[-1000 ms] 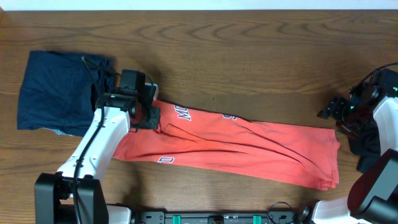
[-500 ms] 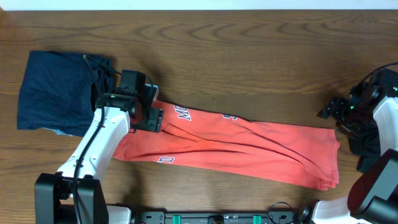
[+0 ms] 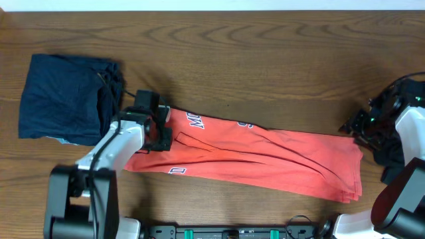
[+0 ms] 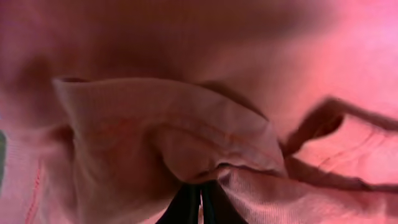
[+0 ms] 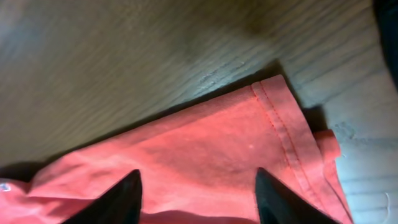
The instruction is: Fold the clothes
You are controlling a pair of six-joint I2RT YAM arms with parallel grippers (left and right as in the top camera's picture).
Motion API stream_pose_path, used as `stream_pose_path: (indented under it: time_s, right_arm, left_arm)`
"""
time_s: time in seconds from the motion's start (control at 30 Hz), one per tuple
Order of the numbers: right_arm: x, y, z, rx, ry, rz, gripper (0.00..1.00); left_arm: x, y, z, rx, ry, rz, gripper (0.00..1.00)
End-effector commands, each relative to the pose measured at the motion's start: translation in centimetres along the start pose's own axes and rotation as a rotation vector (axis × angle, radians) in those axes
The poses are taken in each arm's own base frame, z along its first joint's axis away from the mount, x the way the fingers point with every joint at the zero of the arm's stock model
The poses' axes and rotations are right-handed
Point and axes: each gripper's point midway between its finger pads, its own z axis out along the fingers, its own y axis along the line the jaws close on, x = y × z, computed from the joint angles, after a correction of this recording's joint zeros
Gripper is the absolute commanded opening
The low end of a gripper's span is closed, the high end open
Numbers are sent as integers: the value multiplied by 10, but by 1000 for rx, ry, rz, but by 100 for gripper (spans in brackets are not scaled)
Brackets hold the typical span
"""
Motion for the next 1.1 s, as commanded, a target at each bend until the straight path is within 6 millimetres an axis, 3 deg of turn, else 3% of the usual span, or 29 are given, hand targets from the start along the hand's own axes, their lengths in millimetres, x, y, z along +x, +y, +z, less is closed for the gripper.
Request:
stream_pose_path:
  time_s: [0.0,0.23,0.37,0.43,0.57,0.83,0.93,1.07]
  right_arm:
    - [-2,-2,0,-8,-25,2,60]
    - [1,-2,-1,-20,-11,4,74]
    - [16,-20,7,65,32,51,77]
    - [22,-27,18,88,34,66,77]
    - [40,-17,35,-2,78,78,68]
    - [81,-42,62,63,157,87,69]
    - [82,-42,74,41,128,76,70]
    - [72,-24,78,-78,77,-38,68]
  left_arm:
    - [0,9,11,-24,6,-43,6]
    - [11,58,6,-139,20,-319,6]
    - [21,74,3,-145,47,-383,7]
    - [21,75,3,-144,46,-392,9]
    - [21,74,3,-135,48,-391,14]
    - [22,74,3,-136,52,-388,16]
    - [22,74,3,-136,51,-388,16]
    - [22,74,3,-136,52,-388,17]
